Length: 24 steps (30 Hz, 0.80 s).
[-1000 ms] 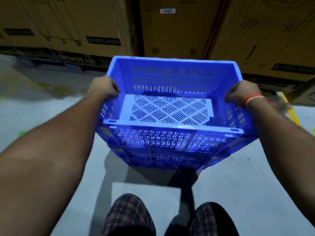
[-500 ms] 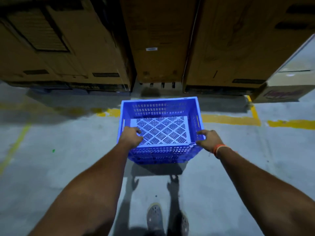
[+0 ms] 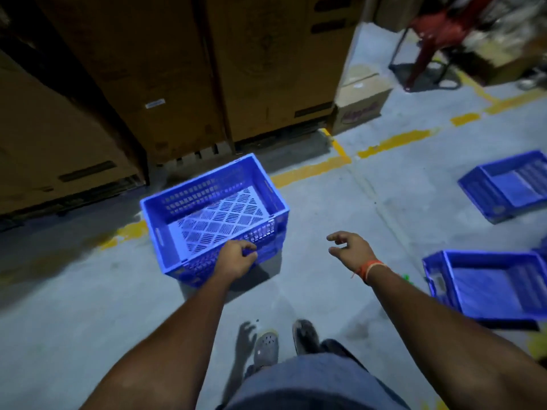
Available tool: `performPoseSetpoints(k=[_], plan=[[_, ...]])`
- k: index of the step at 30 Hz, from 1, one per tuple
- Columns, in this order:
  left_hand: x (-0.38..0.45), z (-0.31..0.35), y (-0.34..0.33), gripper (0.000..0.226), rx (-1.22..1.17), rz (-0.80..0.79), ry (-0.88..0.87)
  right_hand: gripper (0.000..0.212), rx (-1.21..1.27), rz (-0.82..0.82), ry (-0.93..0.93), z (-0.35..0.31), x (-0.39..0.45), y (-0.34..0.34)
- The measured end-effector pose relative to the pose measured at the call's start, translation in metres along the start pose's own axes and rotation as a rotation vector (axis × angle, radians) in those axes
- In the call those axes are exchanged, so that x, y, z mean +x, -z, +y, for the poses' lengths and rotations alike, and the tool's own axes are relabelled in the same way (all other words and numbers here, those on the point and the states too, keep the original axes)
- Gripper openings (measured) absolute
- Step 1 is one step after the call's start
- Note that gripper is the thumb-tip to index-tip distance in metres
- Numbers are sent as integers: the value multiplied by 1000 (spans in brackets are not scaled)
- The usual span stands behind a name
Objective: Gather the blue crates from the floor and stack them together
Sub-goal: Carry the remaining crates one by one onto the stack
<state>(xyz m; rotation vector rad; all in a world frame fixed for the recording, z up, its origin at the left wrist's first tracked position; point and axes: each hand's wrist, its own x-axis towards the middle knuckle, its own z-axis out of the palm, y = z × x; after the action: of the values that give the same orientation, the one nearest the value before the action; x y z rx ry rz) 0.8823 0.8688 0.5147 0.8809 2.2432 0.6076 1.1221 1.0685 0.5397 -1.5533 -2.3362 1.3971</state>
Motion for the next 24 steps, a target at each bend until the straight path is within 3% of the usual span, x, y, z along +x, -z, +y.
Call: performPoseSetpoints(k=[4, 7, 10, 16, 24], plan=[[-1, 25, -29, 27, 50, -151, -104, 27, 70, 85, -104, 48, -38, 20], [5, 46, -57, 8, 80, -237, -153, 25, 164, 180, -216, 93, -70, 34], [17, 79, -90, 8, 179, -329, -224, 25, 253, 280, -346, 145, -105, 48], [43, 177, -160, 13, 259, -487, -389, 20, 414, 490, -553, 234, -153, 79], [89, 329, -252, 18, 238, -560, -483, 20, 507, 537, -610, 318, -127, 167]])
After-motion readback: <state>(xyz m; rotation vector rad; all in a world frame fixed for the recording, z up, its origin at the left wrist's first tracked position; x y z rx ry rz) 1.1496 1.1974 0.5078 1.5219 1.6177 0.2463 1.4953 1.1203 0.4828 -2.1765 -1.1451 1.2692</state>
